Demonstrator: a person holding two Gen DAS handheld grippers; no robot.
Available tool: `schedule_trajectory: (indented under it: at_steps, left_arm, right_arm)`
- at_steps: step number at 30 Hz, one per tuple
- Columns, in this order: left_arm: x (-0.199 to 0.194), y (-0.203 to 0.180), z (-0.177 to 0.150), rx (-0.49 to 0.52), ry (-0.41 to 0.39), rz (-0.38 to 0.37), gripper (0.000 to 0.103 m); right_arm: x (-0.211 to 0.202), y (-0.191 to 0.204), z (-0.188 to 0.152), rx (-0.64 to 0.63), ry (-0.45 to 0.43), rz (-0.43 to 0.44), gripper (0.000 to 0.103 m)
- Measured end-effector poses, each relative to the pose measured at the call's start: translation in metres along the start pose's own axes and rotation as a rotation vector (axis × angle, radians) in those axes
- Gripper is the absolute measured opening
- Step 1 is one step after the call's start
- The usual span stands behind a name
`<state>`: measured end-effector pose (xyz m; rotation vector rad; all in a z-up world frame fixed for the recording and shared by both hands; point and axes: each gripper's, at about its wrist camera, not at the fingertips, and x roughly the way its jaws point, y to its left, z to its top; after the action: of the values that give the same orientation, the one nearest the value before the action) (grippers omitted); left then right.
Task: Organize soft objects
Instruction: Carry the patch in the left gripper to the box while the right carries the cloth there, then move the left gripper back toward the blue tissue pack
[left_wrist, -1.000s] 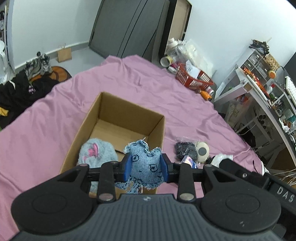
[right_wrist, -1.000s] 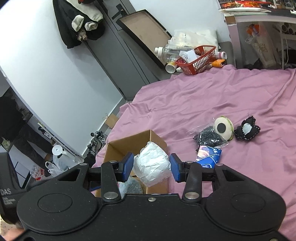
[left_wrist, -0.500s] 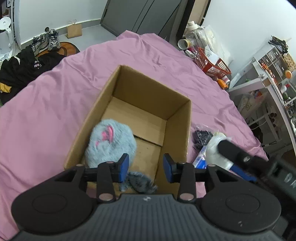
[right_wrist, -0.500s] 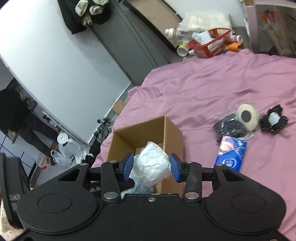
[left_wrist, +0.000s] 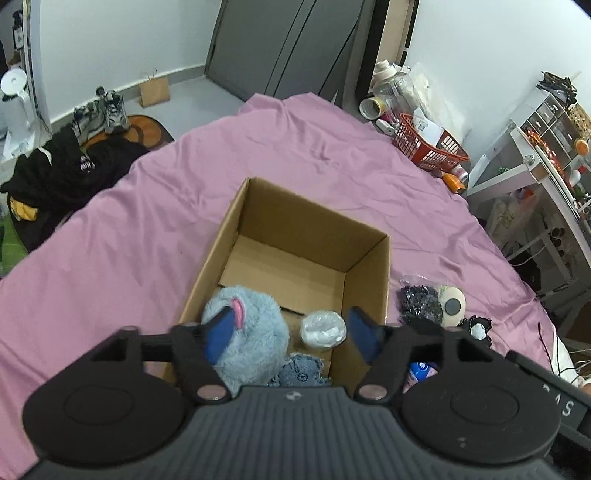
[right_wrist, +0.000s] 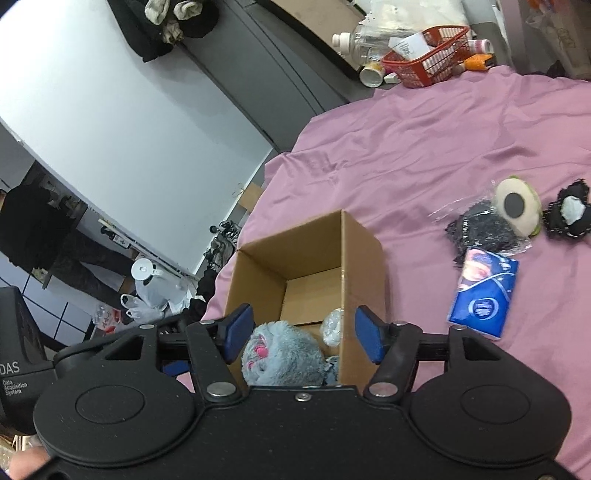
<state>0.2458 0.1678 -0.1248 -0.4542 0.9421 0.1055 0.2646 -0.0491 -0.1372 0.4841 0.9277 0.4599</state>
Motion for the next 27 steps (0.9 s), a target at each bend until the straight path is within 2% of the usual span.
schedule_trajectory:
  at_steps: [5, 14, 18, 21, 27]
  left_arm:
    - [-0.001, -0.013, -0.002, 0.031, 0.003, 0.024, 0.077]
    - [-0.008, -0.038, -0.007, 0.071, -0.003, 0.03, 0.079]
    - [-0.011, -0.051, -0.007, 0.095, -0.006, 0.028, 0.079]
    - [-0.012, -0.06, -0.007, 0.1, -0.015, 0.029, 0.084]
    - [-0.012, -0.082, -0.006, 0.129, -0.029, 0.013, 0.085]
  right_arm:
    - [-0.015, -0.009, 0.002, 0.005, -0.009, -0.042, 0.076]
    - [-0.045, -0.03, 0.009, -0.002, -0.037, -0.114, 0.091]
    - [-0.057, -0.039, 0.015, -0.002, -0.051, -0.122, 0.093]
    - [-0.063, -0.044, 0.019, -0.015, -0.057, -0.14, 0.094]
    - [-0.073, -0.058, 0.029, -0.017, -0.07, -0.165, 0.099]
